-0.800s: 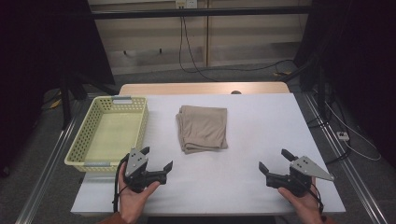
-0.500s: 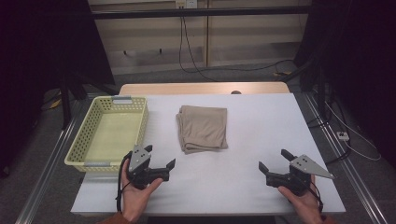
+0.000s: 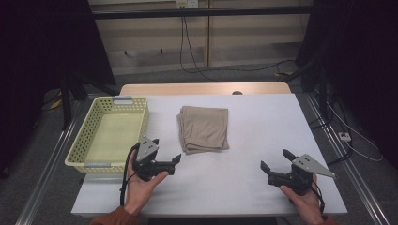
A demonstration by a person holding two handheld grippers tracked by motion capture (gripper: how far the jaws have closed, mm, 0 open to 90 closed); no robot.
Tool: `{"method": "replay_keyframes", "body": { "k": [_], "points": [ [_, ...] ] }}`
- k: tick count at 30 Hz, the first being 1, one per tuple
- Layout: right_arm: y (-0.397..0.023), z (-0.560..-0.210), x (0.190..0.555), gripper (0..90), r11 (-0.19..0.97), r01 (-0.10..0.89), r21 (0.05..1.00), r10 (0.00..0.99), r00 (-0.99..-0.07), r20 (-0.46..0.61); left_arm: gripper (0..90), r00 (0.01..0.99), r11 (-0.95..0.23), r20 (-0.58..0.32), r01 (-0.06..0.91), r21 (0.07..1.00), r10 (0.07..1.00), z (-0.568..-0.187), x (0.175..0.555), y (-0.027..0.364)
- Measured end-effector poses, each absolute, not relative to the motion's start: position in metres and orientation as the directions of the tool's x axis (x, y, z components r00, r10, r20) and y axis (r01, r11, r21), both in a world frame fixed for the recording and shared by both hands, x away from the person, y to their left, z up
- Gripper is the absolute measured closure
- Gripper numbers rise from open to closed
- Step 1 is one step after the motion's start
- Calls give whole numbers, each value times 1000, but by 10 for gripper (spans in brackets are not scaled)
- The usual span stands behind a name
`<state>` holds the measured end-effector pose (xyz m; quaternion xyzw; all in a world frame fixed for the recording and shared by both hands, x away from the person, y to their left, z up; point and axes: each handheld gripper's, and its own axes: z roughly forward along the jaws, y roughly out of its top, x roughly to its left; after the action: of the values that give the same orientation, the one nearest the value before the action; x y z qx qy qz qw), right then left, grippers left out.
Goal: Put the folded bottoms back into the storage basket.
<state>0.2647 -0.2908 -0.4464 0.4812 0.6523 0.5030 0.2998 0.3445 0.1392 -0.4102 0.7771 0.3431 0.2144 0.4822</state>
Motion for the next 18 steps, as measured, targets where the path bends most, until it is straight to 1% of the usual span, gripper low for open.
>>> {"method": "replay_keyframes", "body": {
  "k": [4,6,11,17,18],
  "points": [
    [-290,-447,266,40,28,329,944,931,-353,96,47,677,-285,-15,331,900,736,-406,354,134],
    [-290,-447,266,40,34,330,944,931,-353,89,47,684,-287,-33,349,892,728,-405,360,130],
    [-289,-446,266,40,36,327,944,930,-356,87,51,679,-291,-47,375,880,733,-400,373,123],
    [-287,-446,264,40,39,324,945,918,-385,94,52,659,-259,-51,364,895,751,-389,382,119],
    [-286,-446,264,39,38,324,945,915,-391,97,55,665,-248,-70,372,894,743,-385,385,118]
  ]
}}
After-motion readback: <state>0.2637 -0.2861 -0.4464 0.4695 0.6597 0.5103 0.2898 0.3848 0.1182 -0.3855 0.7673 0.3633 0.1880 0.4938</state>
